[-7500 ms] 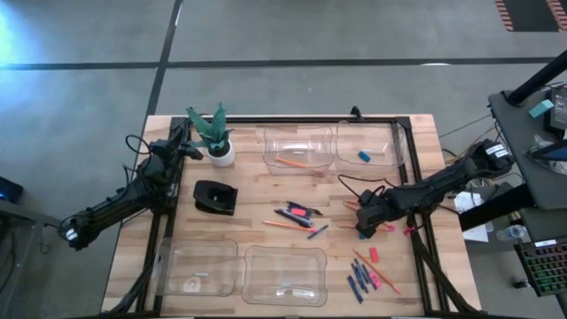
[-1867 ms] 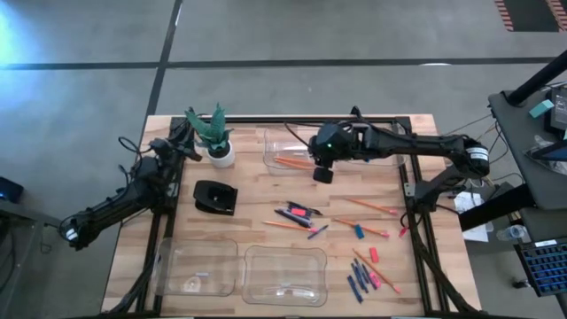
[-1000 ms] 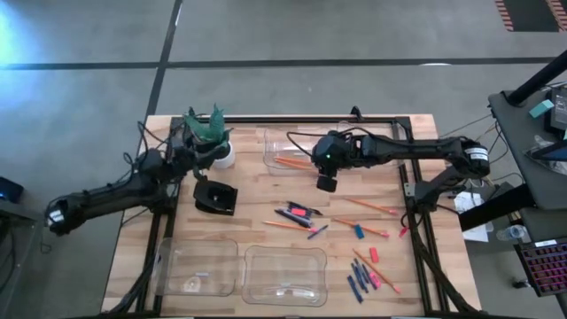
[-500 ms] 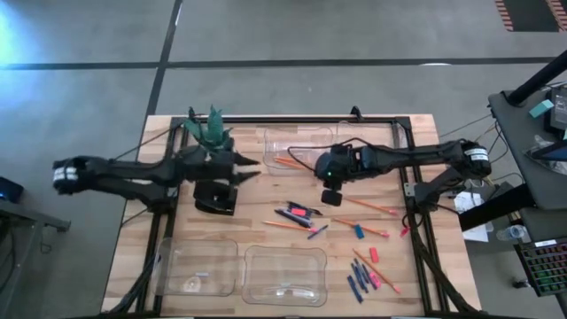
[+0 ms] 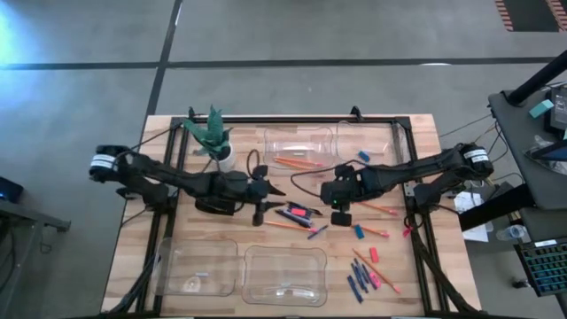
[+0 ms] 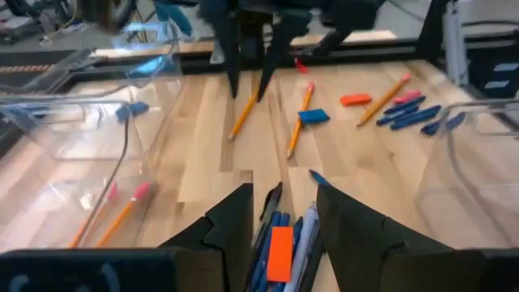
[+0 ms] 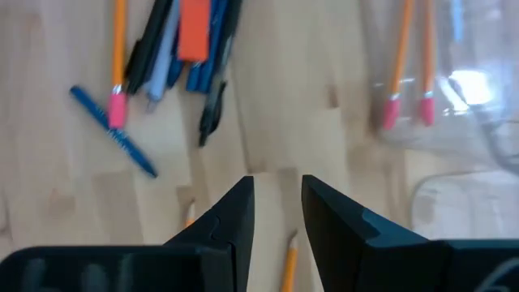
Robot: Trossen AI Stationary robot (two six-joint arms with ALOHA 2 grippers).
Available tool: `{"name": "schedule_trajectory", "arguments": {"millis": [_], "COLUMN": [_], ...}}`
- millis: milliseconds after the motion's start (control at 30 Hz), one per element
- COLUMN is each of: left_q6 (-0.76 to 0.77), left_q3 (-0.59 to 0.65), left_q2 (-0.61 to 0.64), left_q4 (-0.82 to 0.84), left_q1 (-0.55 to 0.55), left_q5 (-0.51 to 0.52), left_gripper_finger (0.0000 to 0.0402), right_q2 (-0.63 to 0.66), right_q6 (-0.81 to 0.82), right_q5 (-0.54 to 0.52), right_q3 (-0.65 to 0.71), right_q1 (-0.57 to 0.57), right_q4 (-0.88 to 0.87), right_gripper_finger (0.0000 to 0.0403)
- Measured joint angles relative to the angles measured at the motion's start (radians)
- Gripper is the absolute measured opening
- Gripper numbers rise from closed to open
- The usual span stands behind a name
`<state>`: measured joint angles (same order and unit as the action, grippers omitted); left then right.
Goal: Sort crayons/erasers/pens/pencils in bins
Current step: Put the black pen into the bottom left transparent bin
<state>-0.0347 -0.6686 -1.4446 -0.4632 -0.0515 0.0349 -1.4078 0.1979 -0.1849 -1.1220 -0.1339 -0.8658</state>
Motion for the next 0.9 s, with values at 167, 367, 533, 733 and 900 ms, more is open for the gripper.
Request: {"name": "schedule_trajectory", "arguments": {"millis": [167,367,533,733,900], "left_q6": [0.001,0.029,0.030,0.031,0.032], "left_q3": [-0.021,-0.023,-0.023,-0.024,-0.024], "left_q2": [-0.089,-0.159,-0.203,-0.253,-0.301], "left_q4": [0.040,0.125,0.150,0.161,0.158], "left_q1": [-0.016,-0.020,-0.023,-0.023,-0.023], "left_q5": [0.001,0.001,0.001,0.001,-0.003], "left_gripper_finger": [0.0125,0.0125,0.0125,0.0125,0.0125], "right_q2": [0.013,0.062,0.126,0.188,0.210], "right_q6": [0.056,0.129,0.186,0.214,0.214], "right_q5": [0.000,-0.026,-0.077,-0.123,-0.133], "right_q3": [0.046,0.085,0.115,0.132,0.132], "right_q1": [-0.053,-0.108,-0.145,-0.178,-0.183], "right_q4": [0.001,0.008,0.011,0.014,0.019], "right_gripper_finger": [0.0096,0.0096,0.0095,0.0095,0.0095]}}
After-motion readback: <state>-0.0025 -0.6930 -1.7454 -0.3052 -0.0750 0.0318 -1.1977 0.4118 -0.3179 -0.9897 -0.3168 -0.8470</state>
